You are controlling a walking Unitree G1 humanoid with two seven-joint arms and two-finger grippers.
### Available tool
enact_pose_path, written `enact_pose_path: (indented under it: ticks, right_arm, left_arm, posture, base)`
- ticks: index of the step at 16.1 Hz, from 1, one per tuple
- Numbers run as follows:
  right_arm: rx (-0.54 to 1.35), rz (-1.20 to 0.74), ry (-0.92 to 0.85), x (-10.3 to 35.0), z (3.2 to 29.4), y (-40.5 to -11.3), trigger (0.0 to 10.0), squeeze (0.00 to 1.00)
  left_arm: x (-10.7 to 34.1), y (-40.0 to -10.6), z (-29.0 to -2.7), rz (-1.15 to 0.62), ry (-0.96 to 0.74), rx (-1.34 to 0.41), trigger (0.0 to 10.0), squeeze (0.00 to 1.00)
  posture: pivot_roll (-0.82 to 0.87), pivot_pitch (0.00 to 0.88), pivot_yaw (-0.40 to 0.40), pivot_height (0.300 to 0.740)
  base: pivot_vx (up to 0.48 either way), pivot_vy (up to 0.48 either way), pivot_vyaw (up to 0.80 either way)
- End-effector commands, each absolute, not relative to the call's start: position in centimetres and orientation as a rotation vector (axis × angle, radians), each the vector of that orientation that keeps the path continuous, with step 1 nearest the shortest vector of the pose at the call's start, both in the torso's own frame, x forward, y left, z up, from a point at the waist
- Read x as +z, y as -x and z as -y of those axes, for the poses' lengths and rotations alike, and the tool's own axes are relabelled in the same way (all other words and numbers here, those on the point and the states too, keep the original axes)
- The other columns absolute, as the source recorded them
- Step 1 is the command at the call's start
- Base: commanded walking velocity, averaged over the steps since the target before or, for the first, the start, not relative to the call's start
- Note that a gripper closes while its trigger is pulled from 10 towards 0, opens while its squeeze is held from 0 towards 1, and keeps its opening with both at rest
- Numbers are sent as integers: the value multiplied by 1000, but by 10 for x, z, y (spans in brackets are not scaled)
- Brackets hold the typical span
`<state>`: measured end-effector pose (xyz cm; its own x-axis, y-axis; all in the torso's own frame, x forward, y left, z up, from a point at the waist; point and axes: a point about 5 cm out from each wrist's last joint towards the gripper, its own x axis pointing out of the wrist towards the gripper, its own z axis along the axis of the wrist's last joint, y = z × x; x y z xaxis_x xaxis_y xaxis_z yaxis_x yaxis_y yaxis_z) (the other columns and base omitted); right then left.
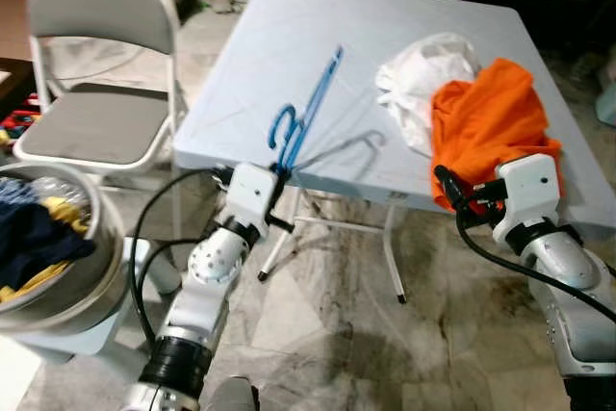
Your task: Hang hanger
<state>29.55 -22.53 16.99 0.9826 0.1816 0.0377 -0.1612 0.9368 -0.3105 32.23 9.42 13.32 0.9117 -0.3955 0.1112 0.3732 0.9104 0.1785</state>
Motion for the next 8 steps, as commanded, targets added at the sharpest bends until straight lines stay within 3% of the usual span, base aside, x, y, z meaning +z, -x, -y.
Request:
enact_pose_path:
  ticks: [1,5,8]
  right_arm:
    - [151,66,317,170,233,-293,10000,0]
    - [191,22,299,158,224,-291,10000,0]
    - [531,-182,487,137,203,-313,10000,0]
  left_arm:
    - [134,-322,-89,147,-153,-423,10000,0]
    - [129,-322,-89,120,-178,-424,10000,0]
    - [127,-324,-86,110,-174,-428,10000,0]
  posture:
    - [207,113,-98,740]
    - [208,114,-91,740]
    - [188,102,-103,740]
  base:
    - [0,0,0]
    - [0,0,0]
    - [0,0,0]
